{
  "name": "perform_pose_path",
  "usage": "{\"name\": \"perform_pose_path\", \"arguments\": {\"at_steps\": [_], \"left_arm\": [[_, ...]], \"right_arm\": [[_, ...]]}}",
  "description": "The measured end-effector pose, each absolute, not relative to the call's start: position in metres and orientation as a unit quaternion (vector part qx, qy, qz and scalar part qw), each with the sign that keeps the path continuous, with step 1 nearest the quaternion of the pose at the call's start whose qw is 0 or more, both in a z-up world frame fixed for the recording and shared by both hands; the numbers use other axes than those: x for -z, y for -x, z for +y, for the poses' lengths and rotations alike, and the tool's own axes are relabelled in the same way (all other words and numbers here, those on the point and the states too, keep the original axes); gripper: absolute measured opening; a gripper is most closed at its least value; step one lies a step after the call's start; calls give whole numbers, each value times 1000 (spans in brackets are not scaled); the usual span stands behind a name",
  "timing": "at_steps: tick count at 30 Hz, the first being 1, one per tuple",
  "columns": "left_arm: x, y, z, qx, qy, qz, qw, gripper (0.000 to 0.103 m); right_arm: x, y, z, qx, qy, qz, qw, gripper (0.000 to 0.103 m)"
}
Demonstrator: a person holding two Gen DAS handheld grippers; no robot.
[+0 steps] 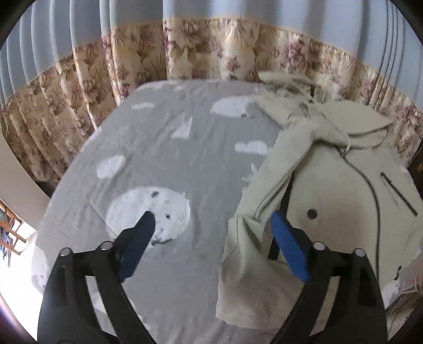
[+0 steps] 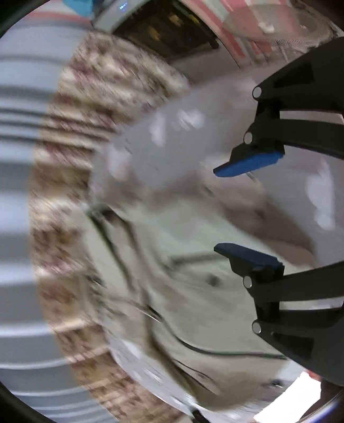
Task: Fold large clothes
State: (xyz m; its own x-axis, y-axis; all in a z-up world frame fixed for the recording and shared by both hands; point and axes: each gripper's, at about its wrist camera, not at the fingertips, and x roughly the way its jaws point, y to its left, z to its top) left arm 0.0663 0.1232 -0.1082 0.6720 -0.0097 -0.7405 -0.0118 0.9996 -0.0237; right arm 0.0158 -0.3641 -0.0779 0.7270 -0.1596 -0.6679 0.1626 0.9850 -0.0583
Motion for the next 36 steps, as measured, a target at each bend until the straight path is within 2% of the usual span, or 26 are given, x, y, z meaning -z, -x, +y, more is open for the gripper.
{"name": "perform_pose_path", "arguments": {"at_steps": [6, 12, 14, 15, 16, 18, 21, 26, 30, 36], "left_arm": [[63, -93, 115, 17, 12, 375, 927, 95], [6, -136, 80, 40, -24, 325, 945, 100], [-10, -158, 66, 53, -36, 316, 947, 100], [-14, -169, 61, 61, -36, 319, 945, 100], [-18, -184, 54, 75, -30, 323, 943, 100], [-13, -214, 39, 99, -14, 340, 935, 100], [15, -240, 18, 113, 6, 369, 922, 100], [68, -266, -18, 110, -9, 396, 912, 100], [91, -287, -49, 120, -32, 403, 907, 100], [137, -326, -95, 137, -42, 463, 875, 99]], "right_arm": [[7, -69, -393, 96, 9, 262, 960, 53], [-60, -126, -418, 117, 33, 213, 969, 53], [-84, -146, -426, 113, 23, 195, 974, 56], [-94, -160, -430, 100, 13, 196, 976, 62], [-98, -176, -433, 88, 6, 201, 976, 64], [-89, -200, -432, 72, 0, 210, 975, 64], [-39, -227, -417, 43, -8, 251, 967, 65], [36, -242, -379, 41, 71, 277, 957, 65], [66, -253, -368, 20, 80, 319, 944, 66], [87, -260, -366, 28, 82, 335, 938, 67]]}}
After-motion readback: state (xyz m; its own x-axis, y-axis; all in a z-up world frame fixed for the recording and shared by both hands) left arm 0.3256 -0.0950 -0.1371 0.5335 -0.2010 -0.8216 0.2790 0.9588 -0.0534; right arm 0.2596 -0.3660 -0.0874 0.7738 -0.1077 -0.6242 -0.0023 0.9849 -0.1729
